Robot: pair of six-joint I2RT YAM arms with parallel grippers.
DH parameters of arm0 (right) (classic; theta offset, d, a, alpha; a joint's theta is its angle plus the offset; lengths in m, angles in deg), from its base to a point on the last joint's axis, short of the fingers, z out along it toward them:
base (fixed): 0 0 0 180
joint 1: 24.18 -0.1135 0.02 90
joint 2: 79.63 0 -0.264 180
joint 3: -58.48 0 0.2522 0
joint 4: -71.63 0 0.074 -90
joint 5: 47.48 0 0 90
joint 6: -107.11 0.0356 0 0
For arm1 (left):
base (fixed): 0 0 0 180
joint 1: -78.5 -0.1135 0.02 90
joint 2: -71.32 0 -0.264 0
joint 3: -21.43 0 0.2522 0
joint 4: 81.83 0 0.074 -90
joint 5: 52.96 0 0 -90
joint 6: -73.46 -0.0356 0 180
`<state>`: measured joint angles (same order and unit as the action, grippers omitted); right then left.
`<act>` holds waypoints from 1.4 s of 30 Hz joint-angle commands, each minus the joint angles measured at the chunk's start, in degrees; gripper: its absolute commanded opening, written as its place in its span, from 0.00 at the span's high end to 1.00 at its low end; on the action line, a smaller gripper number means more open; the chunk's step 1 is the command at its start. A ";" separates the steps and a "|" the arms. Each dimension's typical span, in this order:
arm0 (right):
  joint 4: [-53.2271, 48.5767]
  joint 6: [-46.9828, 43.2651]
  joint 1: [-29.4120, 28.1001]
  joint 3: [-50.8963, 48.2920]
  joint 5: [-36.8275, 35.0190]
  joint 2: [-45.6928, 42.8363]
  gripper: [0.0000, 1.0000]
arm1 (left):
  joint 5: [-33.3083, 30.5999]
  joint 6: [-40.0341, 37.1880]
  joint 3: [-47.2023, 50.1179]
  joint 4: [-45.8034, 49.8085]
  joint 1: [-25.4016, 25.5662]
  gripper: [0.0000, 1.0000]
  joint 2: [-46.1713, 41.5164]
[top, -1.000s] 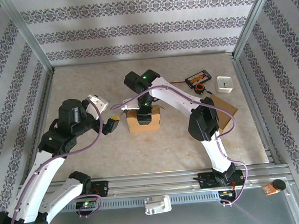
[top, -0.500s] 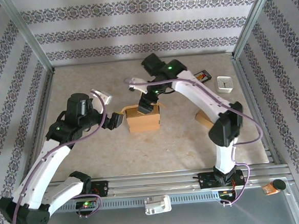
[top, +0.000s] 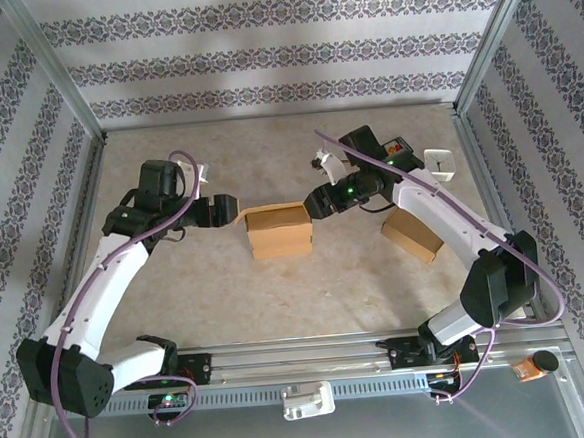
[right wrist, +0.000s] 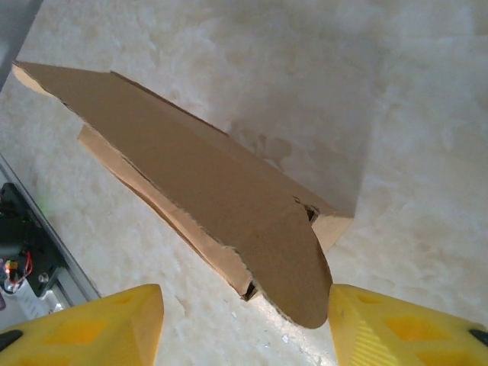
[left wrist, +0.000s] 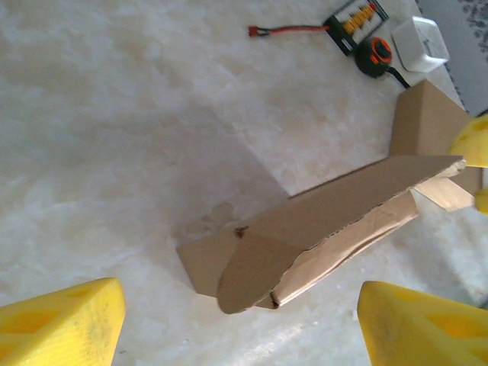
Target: Fold the paper box
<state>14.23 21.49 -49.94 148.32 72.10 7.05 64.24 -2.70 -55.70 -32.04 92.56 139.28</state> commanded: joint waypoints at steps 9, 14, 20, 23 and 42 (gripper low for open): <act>3.99 0.90 -0.61 -1.83 1.35 0.51 0.65 | 7.21 -2.55 0.86 0.77 -0.54 0.23 0.12; 3.65 0.20 -0.50 -2.42 1.35 -0.09 0.78 | 6.42 -3.94 1.22 2.19 -0.21 0.25 0.50; 3.56 0.27 -0.53 -2.51 0.30 -0.21 0.86 | 3.52 -5.79 1.36 2.35 2.28 0.28 1.19; 3.56 0.36 -0.61 -2.25 0.20 -0.17 0.90 | 0.65 -7.29 1.18 2.54 3.91 0.30 1.92; 2.94 1.15 -0.70 -1.20 -0.79 0.01 0.92 | -6.40 -11.45 -0.34 0.91 8.79 0.51 5.91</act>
<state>17.64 22.59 -49.94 146.70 72.28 7.09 58.80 -14.00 -54.98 -31.32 100.65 147.13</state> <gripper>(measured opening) 0.077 0.492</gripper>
